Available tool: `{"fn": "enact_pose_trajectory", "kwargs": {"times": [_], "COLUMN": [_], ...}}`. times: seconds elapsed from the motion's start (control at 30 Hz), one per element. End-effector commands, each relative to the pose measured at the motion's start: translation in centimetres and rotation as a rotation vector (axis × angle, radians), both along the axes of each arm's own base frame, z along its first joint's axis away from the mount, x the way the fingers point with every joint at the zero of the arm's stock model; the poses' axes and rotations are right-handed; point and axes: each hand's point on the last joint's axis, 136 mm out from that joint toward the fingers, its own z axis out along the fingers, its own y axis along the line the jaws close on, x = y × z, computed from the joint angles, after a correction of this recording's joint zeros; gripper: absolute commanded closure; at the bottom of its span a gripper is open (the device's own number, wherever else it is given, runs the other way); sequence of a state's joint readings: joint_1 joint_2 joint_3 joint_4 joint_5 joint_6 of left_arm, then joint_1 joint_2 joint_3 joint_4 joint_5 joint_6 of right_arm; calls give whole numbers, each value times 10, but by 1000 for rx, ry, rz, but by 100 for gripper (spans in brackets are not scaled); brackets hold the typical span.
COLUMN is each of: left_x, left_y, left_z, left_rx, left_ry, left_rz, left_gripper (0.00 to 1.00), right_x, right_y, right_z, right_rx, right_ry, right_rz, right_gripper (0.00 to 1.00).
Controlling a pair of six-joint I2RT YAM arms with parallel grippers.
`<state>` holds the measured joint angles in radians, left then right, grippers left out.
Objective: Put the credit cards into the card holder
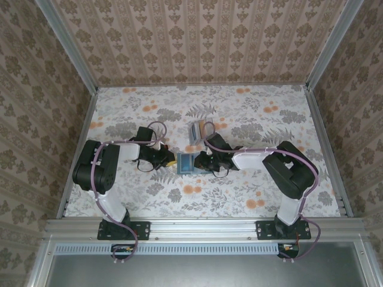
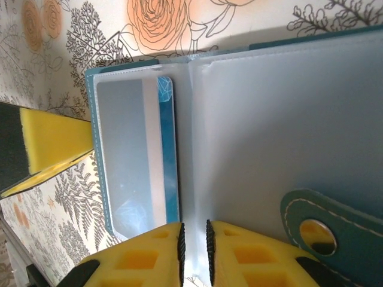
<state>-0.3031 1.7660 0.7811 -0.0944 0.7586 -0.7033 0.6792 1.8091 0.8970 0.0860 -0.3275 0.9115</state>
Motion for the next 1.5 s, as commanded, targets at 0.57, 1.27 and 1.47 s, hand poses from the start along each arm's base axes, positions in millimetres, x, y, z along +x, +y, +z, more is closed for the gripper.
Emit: {"fn": "enact_pose_trajectory", "kwargs": {"times": [0.57,1.27,1.47], "left_x": [-24,-13,-14], "left_y": [-2,12,10], "left_z": [-11,-1,-3], "left_rx": [16,82,70], "left_ry": [94,0,7], "left_rz": [-7,16,20], "left_gripper": [100,67,67], "right_x": [2,-34,-41], "right_y": [33,-62,-51], "right_z": [11,28,6], "right_rx": [13,-365,-310], "right_ry": [-43,-138,-71], "right_rz": [126,144,146], "right_gripper": [85,51,50]}}
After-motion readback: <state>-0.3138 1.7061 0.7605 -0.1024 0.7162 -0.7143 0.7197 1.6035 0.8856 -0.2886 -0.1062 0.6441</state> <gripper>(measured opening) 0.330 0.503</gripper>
